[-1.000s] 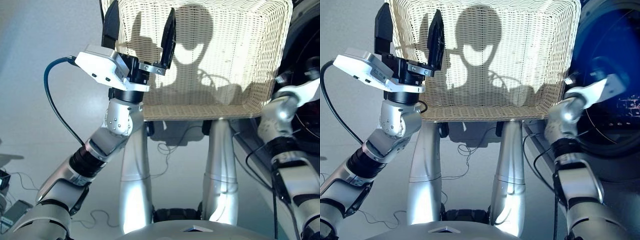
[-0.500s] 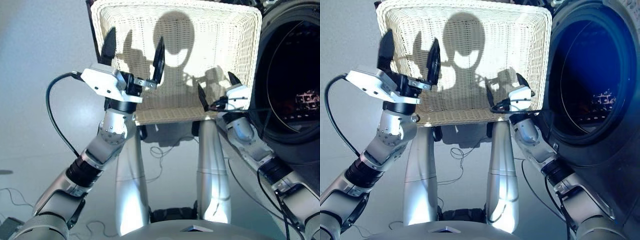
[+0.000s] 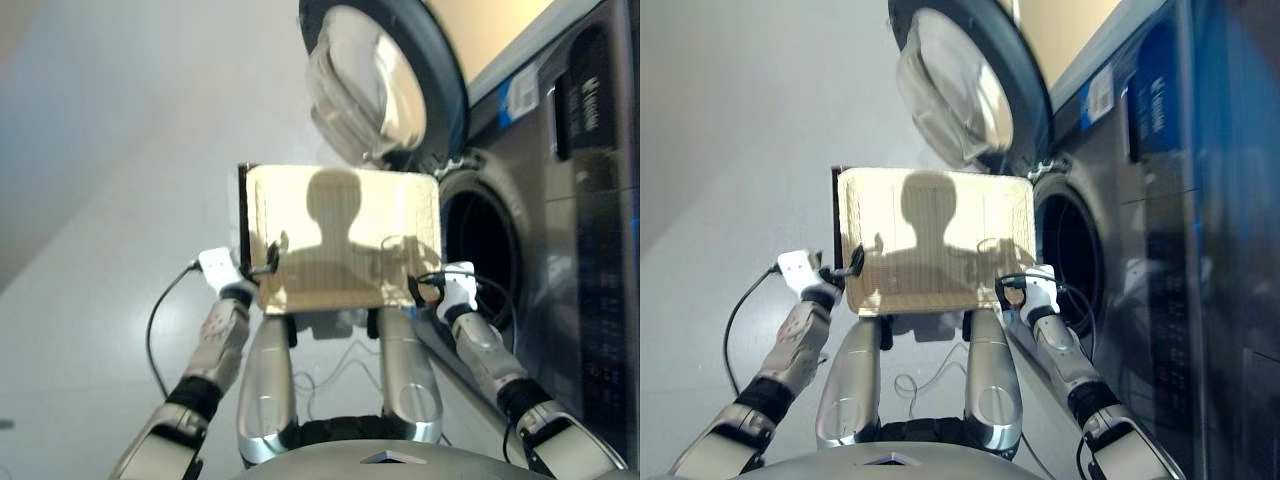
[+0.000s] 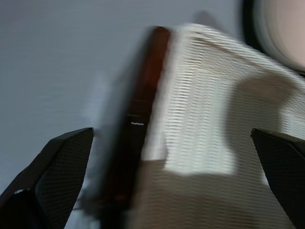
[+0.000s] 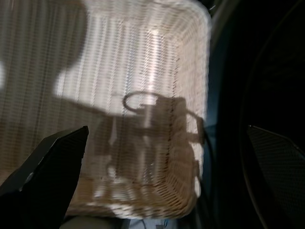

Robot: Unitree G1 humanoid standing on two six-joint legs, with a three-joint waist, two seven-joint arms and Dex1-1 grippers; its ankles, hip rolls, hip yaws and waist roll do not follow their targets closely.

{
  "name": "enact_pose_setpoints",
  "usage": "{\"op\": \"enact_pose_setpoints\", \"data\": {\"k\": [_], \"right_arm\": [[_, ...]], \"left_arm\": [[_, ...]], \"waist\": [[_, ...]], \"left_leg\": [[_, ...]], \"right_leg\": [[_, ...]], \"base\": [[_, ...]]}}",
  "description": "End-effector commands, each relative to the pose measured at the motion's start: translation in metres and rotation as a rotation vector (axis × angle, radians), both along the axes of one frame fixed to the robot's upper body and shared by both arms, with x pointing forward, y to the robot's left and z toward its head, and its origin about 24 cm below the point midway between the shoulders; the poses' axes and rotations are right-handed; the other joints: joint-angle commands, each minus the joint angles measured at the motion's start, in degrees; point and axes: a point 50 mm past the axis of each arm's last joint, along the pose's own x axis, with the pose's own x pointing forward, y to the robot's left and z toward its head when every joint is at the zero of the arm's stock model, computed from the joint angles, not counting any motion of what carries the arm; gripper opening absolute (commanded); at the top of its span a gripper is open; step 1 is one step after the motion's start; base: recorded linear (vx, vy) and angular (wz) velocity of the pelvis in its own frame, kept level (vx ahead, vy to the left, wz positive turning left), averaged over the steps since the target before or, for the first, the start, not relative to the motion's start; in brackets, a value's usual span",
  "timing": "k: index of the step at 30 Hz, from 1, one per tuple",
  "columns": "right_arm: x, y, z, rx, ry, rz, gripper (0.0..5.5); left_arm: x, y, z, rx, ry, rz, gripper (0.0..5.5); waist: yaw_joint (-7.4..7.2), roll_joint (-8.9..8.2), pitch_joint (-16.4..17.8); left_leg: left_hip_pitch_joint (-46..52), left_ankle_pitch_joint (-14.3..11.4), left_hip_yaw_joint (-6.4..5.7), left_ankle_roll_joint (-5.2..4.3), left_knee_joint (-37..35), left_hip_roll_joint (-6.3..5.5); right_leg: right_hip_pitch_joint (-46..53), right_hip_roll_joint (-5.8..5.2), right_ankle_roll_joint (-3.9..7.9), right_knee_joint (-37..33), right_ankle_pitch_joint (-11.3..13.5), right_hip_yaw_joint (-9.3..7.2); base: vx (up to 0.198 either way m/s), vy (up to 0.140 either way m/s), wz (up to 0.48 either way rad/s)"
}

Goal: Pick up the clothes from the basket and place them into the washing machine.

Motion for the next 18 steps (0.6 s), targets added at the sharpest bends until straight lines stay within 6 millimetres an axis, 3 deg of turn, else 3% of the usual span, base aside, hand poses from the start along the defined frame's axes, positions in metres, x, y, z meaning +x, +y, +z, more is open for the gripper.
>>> {"op": "enact_pose_setpoints", "data": {"k": [1, 7, 8, 9, 10, 15, 18], "right_arm": [[-0.019, -0.015, -0.015, -0.028, 0.092, -0.003, 5.50], [-0.072, -0.020, -0.055, 0.048, 0.312, -0.129, 5.50], [-0.072, -0.020, -0.055, 0.048, 0.312, -0.130, 5.50], [-0.088, -0.024, -0.066, 0.125, 0.370, -0.259, 5.50], [-0.096, -0.025, -0.073, 0.141, 0.417, -0.293, 5.50], [-0.132, -0.020, -0.093, 0.169, 0.600, -0.349, 5.50], [-0.139, -0.018, -0.096, 0.154, 0.640, -0.338, 5.50]], "left_arm": [[-0.021, 0.005, -0.025, 0.145, 0.128, -0.056, 5.50], [-0.097, 0.022, -0.083, 0.212, 0.527, -0.013, 5.50], [-0.097, 0.022, -0.083, 0.212, 0.527, -0.013, 5.50], [-0.122, 0.025, -0.098, 0.227, 0.679, -0.008, 5.50], [-0.130, 0.025, -0.103, 0.239, 0.739, -0.018, 5.50], [-0.134, 0.019, -0.107, 0.250, 0.788, -0.088, 5.50], [-0.135, 0.020, -0.107, 0.243, 0.786, -0.079, 5.50]], "waist": [[1.41, 0.97, -7.0], [1.35, 1.17, -15.0], [1.35, 1.19, -14.9], [0.97, 1.39, -17.3], [0.89, 1.43, -18.6], [0.86, 1.39, -22.2], [1.14, 1.28, -23.1]], "left_leg": [[2.5, 3.8, 1.54, -1.04, -4.8, -3.09], [9.2, 5.5, 1.65, -0.97, -12.3, -3.05], [9.4, 5.5, 1.65, -0.98, -12.4, -3.04], [11.4, 5.7, 1.84, -1.11, -14.5, -2.90], [12.0, 5.4, 1.84, -1.09, -14.7, -2.79], [14.8, 4.2, 1.85, -1.20, -14.7, -2.67], [16.2, 3.7, 1.48, -1.13, -14.7, -2.38]], "right_leg": [[1.3, -0.87, 3.86, -2.3, 3.5, -1.69], [7.4, -1.26, 4.42, -7.5, 4.9, -3.29], [7.5, -1.25, 4.42, -7.5, 4.9, -3.30], [8.9, -1.14, 4.55, -8.4, 4.8, -3.60], [9.9, -1.06, 4.55, -9.1, 4.6, -3.65], [13.9, -1.10, 4.51, -11.3, 4.4, -4.21], [15.9, -1.00, 4.26, -11.8, 3.9, -4.51]], "base": [[0.167, -0.022, 0.229], [0.149, -0.002, 0.142], [0.157, 0.027, 0.051], [0.158, 0.019, 0.020], [0.194, 0.021, 0.038], [0.131, -0.015, 0.034], [0.106, -0.024, 0.012]]}}
